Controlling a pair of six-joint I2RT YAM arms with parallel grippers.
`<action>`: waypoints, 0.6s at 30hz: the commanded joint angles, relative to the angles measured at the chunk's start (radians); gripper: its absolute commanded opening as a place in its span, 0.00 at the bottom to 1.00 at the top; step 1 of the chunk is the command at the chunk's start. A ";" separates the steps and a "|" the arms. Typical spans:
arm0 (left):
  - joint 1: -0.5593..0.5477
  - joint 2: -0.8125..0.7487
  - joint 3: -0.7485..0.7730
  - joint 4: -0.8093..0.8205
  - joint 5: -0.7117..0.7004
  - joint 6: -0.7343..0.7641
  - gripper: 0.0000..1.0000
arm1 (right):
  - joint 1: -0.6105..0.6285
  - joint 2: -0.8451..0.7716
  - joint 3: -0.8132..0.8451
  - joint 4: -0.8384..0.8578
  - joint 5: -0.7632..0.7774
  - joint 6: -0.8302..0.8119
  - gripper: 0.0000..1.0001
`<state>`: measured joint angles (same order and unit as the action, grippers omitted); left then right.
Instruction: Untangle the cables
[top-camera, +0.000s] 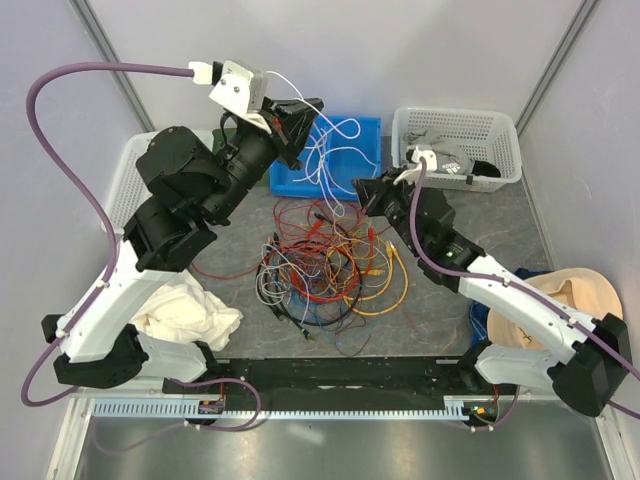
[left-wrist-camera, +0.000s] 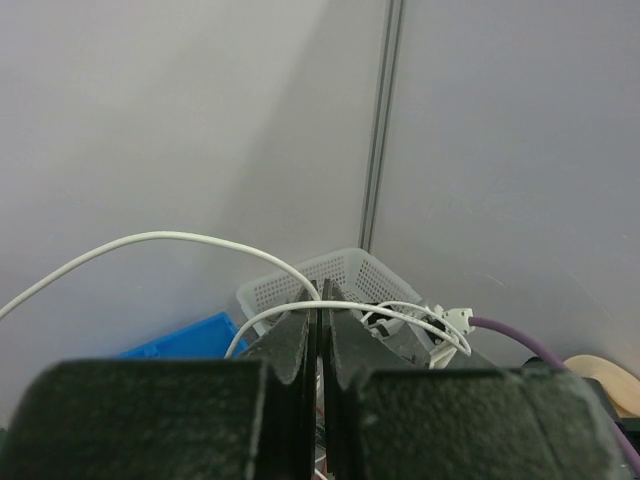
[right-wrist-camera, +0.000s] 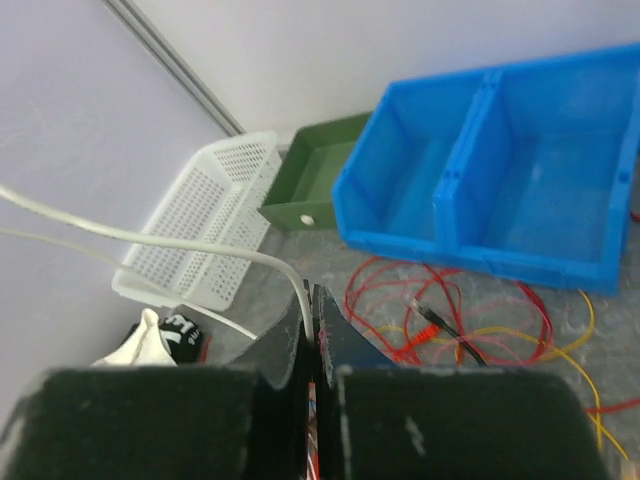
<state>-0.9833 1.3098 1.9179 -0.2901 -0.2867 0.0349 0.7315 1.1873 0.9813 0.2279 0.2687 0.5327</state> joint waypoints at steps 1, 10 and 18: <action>0.002 -0.009 0.058 0.023 -0.025 0.037 0.02 | -0.015 -0.044 -0.134 -0.033 0.055 0.045 0.00; 0.002 0.031 0.153 0.048 -0.020 0.068 0.02 | -0.021 -0.022 -0.421 -0.105 0.046 0.179 0.00; 0.002 0.065 0.243 0.046 -0.028 0.105 0.02 | -0.021 -0.063 -0.493 -0.151 0.072 0.187 0.00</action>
<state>-0.9833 1.3621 2.0979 -0.2821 -0.2913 0.0765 0.7132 1.1698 0.5049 0.0719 0.3035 0.6975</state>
